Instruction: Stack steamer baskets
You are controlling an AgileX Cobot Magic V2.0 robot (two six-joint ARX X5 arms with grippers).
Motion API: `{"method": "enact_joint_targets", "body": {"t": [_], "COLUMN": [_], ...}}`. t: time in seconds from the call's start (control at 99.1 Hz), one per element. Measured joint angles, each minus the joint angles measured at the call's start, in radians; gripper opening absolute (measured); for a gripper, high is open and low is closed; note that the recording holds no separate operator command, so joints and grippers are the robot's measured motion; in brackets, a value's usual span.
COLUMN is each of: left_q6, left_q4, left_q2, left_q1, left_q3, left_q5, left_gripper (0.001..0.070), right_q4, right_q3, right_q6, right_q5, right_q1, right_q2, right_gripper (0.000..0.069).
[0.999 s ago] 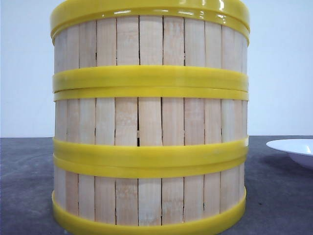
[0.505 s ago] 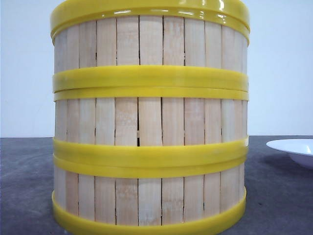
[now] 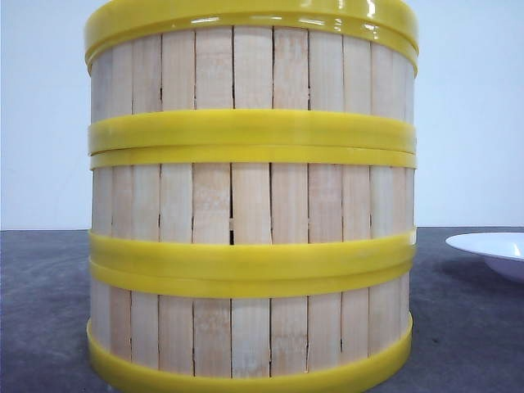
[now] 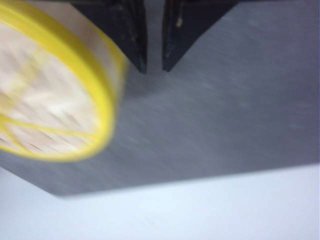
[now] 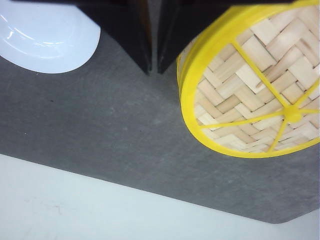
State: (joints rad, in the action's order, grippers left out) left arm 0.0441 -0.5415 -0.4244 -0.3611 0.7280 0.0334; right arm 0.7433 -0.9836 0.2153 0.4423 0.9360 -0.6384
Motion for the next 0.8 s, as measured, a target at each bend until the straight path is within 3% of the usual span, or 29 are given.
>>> {"method": "enact_joint_targets", "body": {"t": [0.182,0.353,0.525,0.797], "left_q6": [0.000,0.001,0.001,-0.001], "left_q4": [0.160,0.272,0.309,0.334], "left_q2": [0.105,0.233,0.343,0.418], "left_q1": [0.163,0.263,0.304,0.322], "left_q3": [-0.217,-0.446,-0.593,-0.685], "left_q5": [-0.036,-0.065,-0.114,-0.115], "left_gripper": [0.0028,0.0028,0.0028,0.0028], "right_q4": [0.000,0.000,0.000,0.000], "right_q3": [0.000,0.000,0.000,0.000], "right_q6": [0.000,0.000,0.000,0.000], "right_q5": [0.000,0.000,0.000,0.000], "right_q1": [0.000,0.000,0.000,0.000], "right_q2": [0.000,0.000,0.000,0.000], "right_gripper": [0.0016,0.0016,0.0016,0.0016]}}
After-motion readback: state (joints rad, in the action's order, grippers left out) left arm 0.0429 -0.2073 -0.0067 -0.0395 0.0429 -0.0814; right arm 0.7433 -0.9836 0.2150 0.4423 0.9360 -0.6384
